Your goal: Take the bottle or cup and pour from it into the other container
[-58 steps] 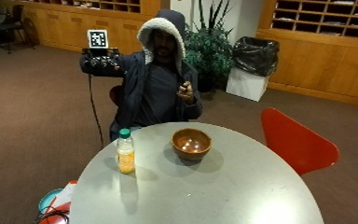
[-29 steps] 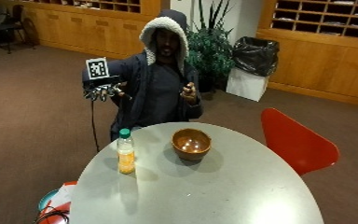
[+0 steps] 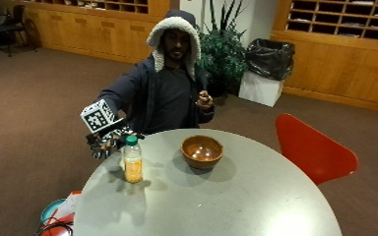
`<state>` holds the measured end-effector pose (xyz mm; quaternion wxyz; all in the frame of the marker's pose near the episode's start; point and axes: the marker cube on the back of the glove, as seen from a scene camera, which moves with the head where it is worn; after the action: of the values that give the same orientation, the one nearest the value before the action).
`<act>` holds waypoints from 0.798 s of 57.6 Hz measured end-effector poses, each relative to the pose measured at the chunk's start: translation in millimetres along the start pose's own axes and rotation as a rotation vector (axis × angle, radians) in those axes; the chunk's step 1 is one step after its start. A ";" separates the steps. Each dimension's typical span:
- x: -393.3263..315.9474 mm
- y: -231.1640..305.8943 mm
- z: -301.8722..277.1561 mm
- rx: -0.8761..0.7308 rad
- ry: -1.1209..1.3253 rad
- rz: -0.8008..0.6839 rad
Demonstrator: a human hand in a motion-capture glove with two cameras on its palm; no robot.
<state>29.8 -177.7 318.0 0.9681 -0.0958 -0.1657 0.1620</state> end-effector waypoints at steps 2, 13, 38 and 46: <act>-0.4 -5.9 9.8 -0.012 -0.048 0.023; -5.4 -38.9 50.8 0.058 -0.437 0.005; -16.4 -69.6 85.2 0.163 -0.850 -0.011; -20.9 -70.7 72.2 0.159 -0.855 -0.002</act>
<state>5.6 -241.1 395.7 0.8169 0.0550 -0.5387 0.1984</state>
